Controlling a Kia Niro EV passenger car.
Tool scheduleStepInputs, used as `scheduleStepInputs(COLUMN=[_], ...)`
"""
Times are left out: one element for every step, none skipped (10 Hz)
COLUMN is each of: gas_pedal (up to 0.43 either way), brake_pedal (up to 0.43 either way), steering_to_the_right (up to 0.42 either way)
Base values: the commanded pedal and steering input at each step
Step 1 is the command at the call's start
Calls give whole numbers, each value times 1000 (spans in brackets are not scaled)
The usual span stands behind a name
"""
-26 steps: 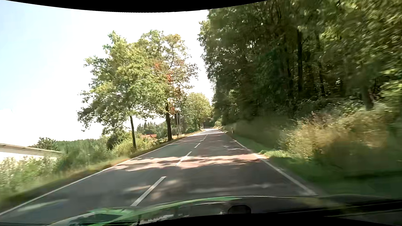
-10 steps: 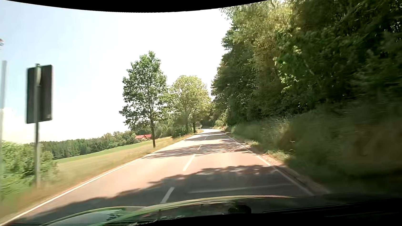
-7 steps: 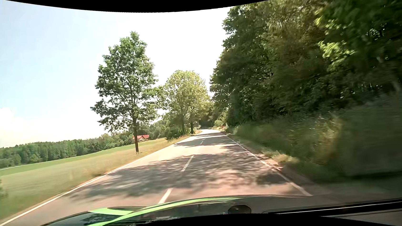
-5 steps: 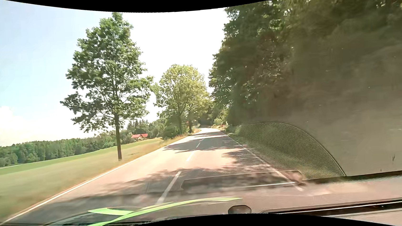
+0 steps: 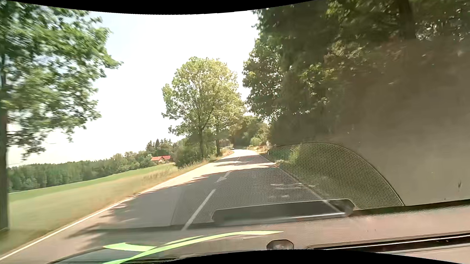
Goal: Follow the waypoints while adhering to traffic rules and regulations
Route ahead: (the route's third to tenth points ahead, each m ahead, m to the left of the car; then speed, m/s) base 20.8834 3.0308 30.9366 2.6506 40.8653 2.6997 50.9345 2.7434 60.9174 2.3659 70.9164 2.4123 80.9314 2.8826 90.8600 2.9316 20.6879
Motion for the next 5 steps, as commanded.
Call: scheduleStepInputs(gas_pedal=[299,299,299,299,299], brake_pedal=[0,0,0,0,0], steering_to_the_right=[-4,-4,-4,-4,-3])
